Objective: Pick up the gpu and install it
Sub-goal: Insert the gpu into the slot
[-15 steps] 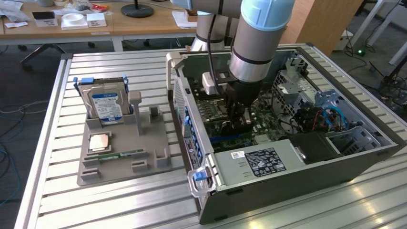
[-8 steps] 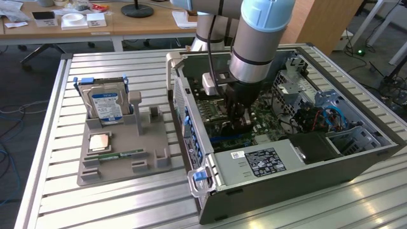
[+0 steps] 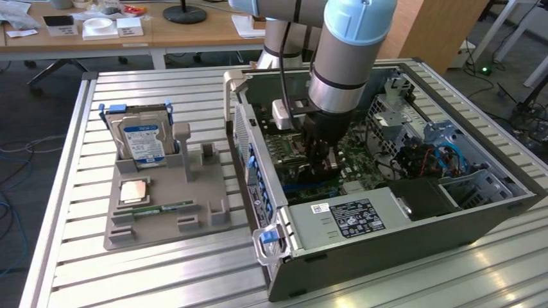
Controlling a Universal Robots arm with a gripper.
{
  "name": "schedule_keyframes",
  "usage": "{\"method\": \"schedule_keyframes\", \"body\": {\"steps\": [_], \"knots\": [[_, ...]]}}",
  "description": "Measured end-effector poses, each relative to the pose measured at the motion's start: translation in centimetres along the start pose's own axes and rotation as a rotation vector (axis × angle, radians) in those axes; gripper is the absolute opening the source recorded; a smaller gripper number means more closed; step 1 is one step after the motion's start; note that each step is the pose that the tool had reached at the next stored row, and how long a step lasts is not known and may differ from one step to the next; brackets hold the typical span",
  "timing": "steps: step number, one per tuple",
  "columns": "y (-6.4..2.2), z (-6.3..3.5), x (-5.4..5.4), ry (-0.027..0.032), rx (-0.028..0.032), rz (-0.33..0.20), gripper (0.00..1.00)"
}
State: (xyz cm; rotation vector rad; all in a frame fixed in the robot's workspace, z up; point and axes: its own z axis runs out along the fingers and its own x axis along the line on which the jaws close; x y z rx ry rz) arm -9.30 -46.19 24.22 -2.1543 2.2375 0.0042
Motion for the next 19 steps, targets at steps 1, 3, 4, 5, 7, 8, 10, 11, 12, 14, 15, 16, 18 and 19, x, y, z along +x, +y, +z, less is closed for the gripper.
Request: {"method": "schedule_keyframes", "body": {"steps": [1,3,4,5,7,8,10,11,12,14,15,16,18,19], "knots": [[0.00,0.02,0.00,-0.0001,0.0000,0.000,0.27],[0.00,0.06,0.00,-0.0001,0.0001,0.000,0.27],[0.00,0.06,0.00,-0.0001,0.0000,0.000,0.27],[0.00,0.06,0.00,-0.0001,0.0000,0.000,0.27],[0.00,0.07,0.00,-0.0001,0.0001,0.000,0.27],[0.00,0.07,0.00,-0.0001,0.0000,0.000,0.27],[0.00,0.07,0.00,-0.0001,0.0001,0.000,0.27],[0.00,0.07,0.00,-0.0002,0.0001,0.000,0.27],[0.00,0.07,0.00,-0.0001,0.0001,0.000,0.27],[0.00,0.08,-0.01,-0.0001,0.0000,0.000,0.27],[0.00,0.10,-0.01,-0.0001,0.0001,0.001,0.27],[0.00,0.14,-0.01,-0.0001,0.0001,0.001,0.27],[0.00,0.21,0.00,0.0002,0.0001,0.002,0.27],[0.00,0.23,0.00,0.0003,0.0000,0.002,0.27]]}}
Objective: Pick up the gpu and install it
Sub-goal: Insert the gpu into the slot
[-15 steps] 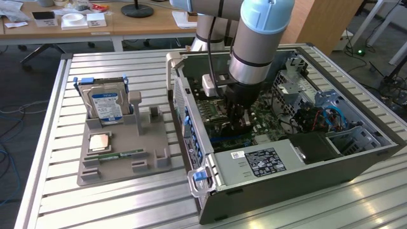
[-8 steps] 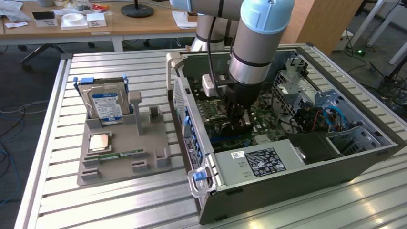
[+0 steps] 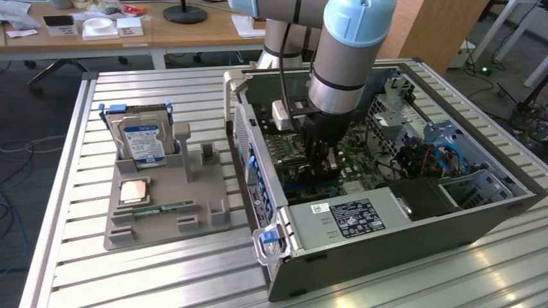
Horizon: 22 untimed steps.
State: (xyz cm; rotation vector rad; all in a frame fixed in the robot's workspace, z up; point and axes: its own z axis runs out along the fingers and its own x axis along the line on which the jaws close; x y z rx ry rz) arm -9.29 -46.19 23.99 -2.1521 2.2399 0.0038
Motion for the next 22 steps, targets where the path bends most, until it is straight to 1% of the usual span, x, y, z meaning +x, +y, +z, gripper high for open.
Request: {"method": "schedule_keyframes", "body": {"steps": [22], "knots": [[0.02,0.17,0.00,-0.0003,0.0002,0.004,0.27]]}}
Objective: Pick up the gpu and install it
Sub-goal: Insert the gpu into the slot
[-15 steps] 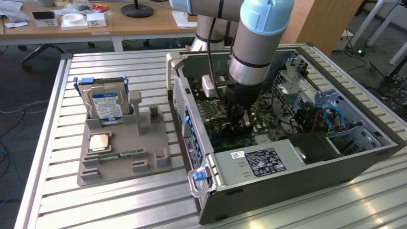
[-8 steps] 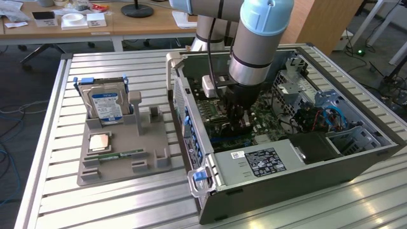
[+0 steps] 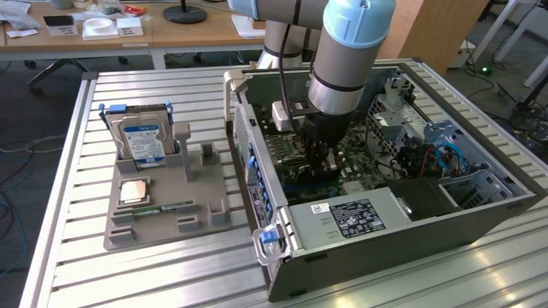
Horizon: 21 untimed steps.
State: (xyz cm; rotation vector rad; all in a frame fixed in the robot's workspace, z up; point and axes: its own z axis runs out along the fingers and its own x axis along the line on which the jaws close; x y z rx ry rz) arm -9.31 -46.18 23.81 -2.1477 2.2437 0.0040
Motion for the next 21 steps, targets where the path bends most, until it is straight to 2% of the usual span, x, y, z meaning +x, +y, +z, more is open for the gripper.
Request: {"method": "schedule_keyframes", "body": {"steps": [21], "knots": [[0.21,0.00,-0.01,0.0002,0.0002,0.010,0.27]]}}
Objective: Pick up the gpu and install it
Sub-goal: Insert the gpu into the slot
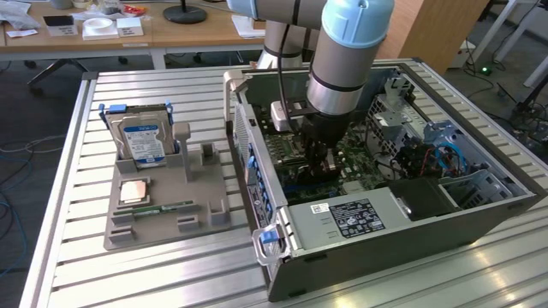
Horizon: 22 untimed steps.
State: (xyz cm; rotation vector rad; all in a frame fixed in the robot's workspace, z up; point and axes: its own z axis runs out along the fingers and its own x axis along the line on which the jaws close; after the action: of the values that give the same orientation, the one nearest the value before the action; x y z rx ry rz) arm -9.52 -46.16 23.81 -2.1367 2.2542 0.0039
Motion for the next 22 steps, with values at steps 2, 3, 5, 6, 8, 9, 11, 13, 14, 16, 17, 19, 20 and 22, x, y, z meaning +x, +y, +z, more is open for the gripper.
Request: {"method": "schedule_keyframes", "body": {"steps": [2,3,5,6,8,9,11,13,14,16,17,19,20,22], "knots": [[0.00,0.00,0.0,0.0000,0.0000,0.000,0.27],[0.00,0.00,0.0,0.0000,0.0000,0.000,0.27],[0.00,0.00,0.0,0.0000,0.0001,0.000,0.27],[0.00,0.00,0.0,0.0000,0.0000,0.000,0.27],[0.00,0.00,0.0,0.0000,0.0000,0.000,0.27],[0.05,0.04,0.0,-0.0014,-0.0008,0.001,0.27],[0.03,0.02,0.0,-0.0004,0.0002,0.001,0.33],[0.00,0.00,0.0,0.0000,0.0001,0.000,0.40],[0.00,0.01,0.0,-0.0001,0.0001,0.000,0.40],[0.00,0.00,0.0,0.0000,0.0001,0.000,0.40],[0.00,-0.08,0.0,0.0003,0.0000,0.000,0.40],[-0.01,-0.41,0.0,0.0001,0.0000,0.000,0.40],[-0.01,-0.65,0.0,0.0001,0.0000,0.000,0.40],[-0.02,-1.06,0.0,0.0001,0.0000,0.000,0.40]]}}
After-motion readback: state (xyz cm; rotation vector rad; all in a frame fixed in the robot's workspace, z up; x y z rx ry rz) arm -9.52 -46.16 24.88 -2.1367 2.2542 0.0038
